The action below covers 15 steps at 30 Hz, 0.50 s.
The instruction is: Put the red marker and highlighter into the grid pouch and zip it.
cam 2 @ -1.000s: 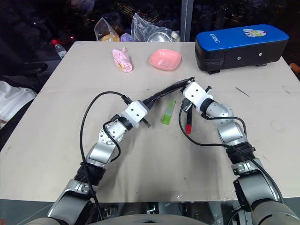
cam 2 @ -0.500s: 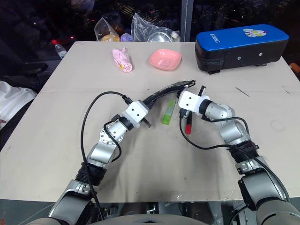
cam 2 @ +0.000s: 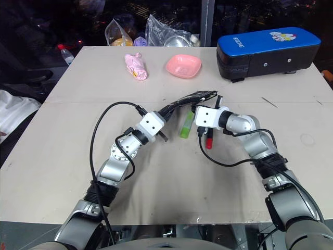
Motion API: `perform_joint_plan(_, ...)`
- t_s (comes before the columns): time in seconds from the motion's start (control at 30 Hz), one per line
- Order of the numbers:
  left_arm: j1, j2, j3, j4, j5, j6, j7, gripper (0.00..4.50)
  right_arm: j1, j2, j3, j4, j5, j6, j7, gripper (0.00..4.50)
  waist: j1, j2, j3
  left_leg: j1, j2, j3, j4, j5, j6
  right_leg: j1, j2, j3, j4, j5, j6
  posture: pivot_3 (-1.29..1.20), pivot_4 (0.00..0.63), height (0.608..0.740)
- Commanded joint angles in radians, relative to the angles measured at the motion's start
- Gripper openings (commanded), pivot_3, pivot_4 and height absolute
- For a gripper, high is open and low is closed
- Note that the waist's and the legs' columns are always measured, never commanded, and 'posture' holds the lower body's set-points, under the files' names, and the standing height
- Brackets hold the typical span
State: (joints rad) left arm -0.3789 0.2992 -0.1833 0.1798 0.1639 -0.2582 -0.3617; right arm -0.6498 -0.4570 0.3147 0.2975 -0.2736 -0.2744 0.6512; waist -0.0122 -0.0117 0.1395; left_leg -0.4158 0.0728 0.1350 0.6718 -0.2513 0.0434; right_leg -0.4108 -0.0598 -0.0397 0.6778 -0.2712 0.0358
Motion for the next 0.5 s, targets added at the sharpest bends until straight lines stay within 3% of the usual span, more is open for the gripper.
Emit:
perform_joint_plan(0.03,-0.007,-0.005,0.01,-0.043,-0.004,-0.003,0.008,0.0,-0.025,0.008,0.01,-0.043,-0.001,-0.042,0.012,0.12,0.0,0.0,0.0,0.0,0.0,0.0,0.0,0.0,0.0,0.0,0.0,0.0,0.0,0.0,0.0,0.0,0.15,0.74)
perform_joint_plan(0.5,-0.008,-0.011,0.013,-0.034,0.0,-0.008,0.004,0.0,-0.023,0.035,0.036,-0.097,0.003,-0.058,0.064,0.12,0.0,0.0,0.0,0.0,0.0,0.0,0.0,0.0,0.0,0.0,0.0,0.0,0.0,0.0,0.0,0.0,0.15,0.74)
